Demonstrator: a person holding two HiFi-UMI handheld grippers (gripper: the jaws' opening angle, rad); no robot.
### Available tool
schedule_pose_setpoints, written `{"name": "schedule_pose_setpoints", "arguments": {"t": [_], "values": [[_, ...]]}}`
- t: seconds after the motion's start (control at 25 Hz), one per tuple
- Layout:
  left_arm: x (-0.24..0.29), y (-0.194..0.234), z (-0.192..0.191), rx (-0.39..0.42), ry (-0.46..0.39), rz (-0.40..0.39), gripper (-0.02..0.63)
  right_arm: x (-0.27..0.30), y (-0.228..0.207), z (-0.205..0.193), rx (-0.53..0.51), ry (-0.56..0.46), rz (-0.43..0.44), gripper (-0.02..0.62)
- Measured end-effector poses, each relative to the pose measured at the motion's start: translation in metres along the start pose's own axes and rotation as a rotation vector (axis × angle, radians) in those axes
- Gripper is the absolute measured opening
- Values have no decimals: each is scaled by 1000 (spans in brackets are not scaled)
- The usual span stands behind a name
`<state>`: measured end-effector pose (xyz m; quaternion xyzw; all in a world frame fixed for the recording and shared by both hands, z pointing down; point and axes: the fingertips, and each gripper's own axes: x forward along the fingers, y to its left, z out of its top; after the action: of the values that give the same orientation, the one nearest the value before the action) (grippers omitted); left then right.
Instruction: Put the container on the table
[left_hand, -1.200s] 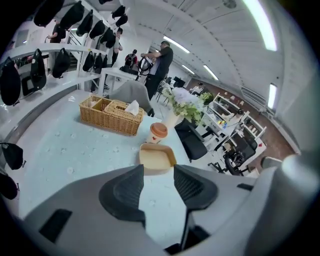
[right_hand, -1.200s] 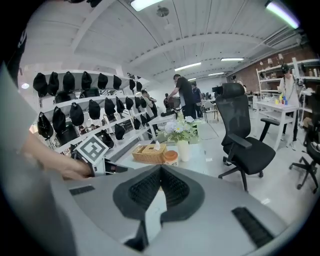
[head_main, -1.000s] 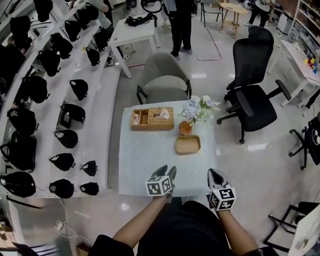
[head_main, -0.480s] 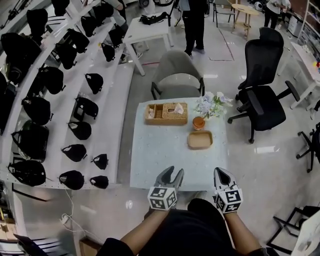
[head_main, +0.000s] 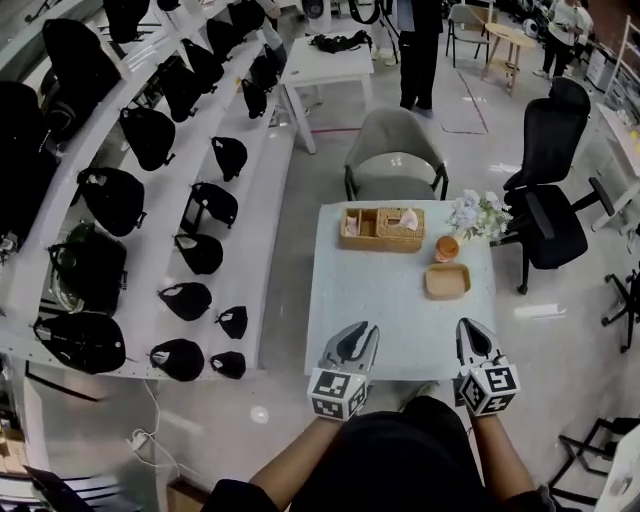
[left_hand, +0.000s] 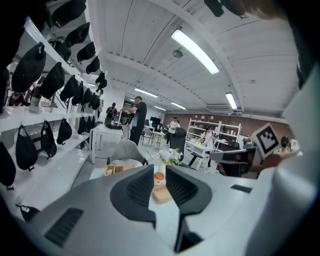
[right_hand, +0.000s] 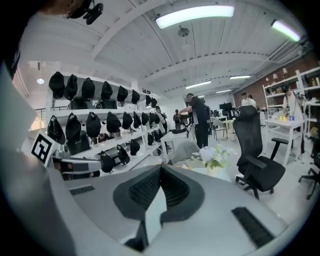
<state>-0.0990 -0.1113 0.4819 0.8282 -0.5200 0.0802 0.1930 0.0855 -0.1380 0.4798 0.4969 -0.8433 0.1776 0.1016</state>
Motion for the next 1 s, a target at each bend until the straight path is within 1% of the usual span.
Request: {"name": "schedule_pose_setpoints", "arguments": {"t": [0.12, 0.2, 0.32, 0.44, 0.64, 0.8, 1.0], "values": [[-35, 29, 12, -1, -22, -36, 53, 15, 48, 24, -8, -59, 11, -2], [-58, 53, 19, -9, -47, -7, 34, 24, 73, 32, -41, -80, 0, -2], [-86, 88, 31, 6, -89, 68, 16, 32, 97, 37, -71, -111, -31, -2], [-104, 109, 40, 31, -121, 83, 15, 32, 115, 41, -98, -152, -44, -2], [-117, 128, 50, 42, -168, 87, 15, 29, 135, 33, -143, -120, -57, -2], [-122, 132, 54, 43, -192, 72, 15, 21, 141, 28, -158, -116, -87, -2], [-122, 128, 51, 49, -180, 24, 15, 14, 138, 27, -185, -114, -121, -2]]}}
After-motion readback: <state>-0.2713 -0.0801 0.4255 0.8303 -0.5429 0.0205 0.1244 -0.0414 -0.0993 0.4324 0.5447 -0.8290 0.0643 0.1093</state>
